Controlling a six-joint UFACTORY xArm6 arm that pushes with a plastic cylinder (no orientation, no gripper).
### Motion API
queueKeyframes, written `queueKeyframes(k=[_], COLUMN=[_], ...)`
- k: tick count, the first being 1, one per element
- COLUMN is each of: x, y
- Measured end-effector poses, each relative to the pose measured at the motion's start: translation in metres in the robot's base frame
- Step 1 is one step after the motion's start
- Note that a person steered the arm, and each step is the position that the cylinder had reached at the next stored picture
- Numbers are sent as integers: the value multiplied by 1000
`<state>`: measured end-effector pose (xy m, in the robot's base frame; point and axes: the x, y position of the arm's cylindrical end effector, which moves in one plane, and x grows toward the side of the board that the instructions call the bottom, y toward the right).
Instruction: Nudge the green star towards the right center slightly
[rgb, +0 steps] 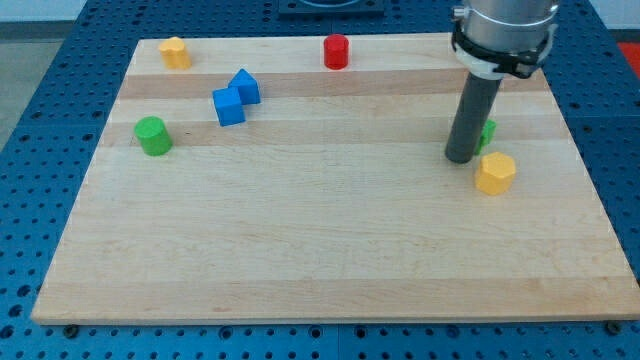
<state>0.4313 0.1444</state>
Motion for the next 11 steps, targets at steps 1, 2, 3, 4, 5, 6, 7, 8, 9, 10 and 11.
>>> queueKeyframes(k=[1, 2, 3, 4, 5, 6, 7, 8, 9, 10, 11], x=[-8, -32, -35, -35, -35, -35, -35, -35, -35, -34, -12], y=[-12, -9, 2, 20, 29, 29, 36, 36, 31, 6, -21])
